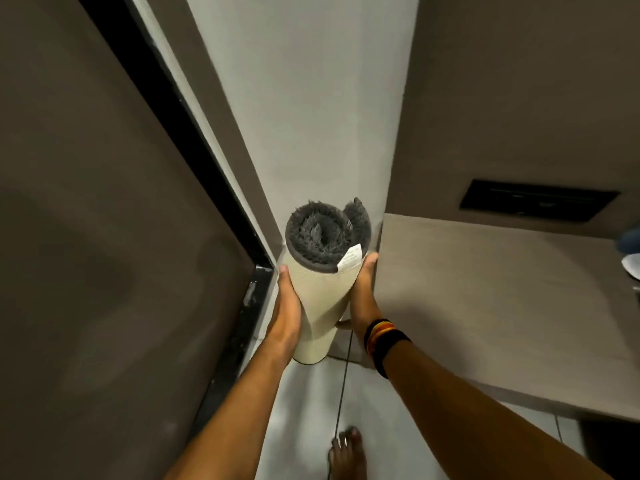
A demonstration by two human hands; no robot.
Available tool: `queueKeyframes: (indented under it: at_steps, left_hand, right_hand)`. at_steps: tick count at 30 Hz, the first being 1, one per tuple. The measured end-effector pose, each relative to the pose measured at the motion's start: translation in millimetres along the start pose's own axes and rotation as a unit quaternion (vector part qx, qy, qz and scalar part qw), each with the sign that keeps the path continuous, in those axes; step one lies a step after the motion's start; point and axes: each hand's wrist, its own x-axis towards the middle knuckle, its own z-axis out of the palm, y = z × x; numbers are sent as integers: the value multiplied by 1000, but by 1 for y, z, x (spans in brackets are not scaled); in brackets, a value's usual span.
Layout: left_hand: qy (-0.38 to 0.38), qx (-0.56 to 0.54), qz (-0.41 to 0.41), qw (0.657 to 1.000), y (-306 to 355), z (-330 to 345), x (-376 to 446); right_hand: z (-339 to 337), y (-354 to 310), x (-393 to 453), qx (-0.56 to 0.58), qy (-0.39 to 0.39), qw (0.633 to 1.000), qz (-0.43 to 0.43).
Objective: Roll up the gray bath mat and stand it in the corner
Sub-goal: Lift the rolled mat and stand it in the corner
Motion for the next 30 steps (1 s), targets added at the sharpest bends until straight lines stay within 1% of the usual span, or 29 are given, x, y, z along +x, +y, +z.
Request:
queueKeyframes:
  at_steps: [2, 5, 8, 11, 14, 17, 20, 23, 25, 26, 27, 28, 29, 30]
  left_hand:
    - [-25, -3, -10, 1000, -2, 14, 45]
    - [-66, 29, -29, 997, -3, 39, 106]
    - [-77, 32, -42, 996, 5, 60, 153]
    - [-84, 41, -55, 994, 11, 79, 195]
    - [-96, 48, -56, 993, 16, 99, 222]
    - [-119, 43, -61, 990, 11, 117, 240]
    - [-147, 31, -84, 985, 5, 129, 248]
    - [-154, 34, -96, 983, 4, 132, 246]
    - [-163, 44, -106, 980, 4, 132, 239]
    - [-167, 60, -100, 979, 0, 128, 235]
    - [-169, 85, -76, 979, -2, 123, 229]
    - [-165, 133, -36, 977, -3, 115, 220]
    - [-157, 194, 25, 968, -3, 107, 212]
    - [-143, 263, 97, 949, -2, 97, 203]
  right_hand:
    - [0, -6, 44, 17, 17, 1000, -4]
    - [-8, -4, 107, 47, 52, 998, 3]
    - [-11, -13, 153, 60, 78, 995, -1]
    - [-15, -24, 193, 84, 82, 992, 36]
    - [-24, -33, 222, 92, 111, 988, 51]
    - [-31, -41, 241, 95, 156, 981, 69]
    - [-36, -45, 248, 134, 179, 972, 77]
    - [-31, -40, 246, 218, 192, 957, 19]
    - [-26, -35, 238, 252, 226, 941, -10]
    - [-21, -28, 230, 252, 243, 937, -12]
    - [-16, -21, 221, 221, 257, 941, -15]
    - [-9, -15, 205, 168, 266, 949, -20]
    - [-2, -12, 186, 105, 272, 956, -35]
    - [5, -11, 164, 16, 277, 958, -72]
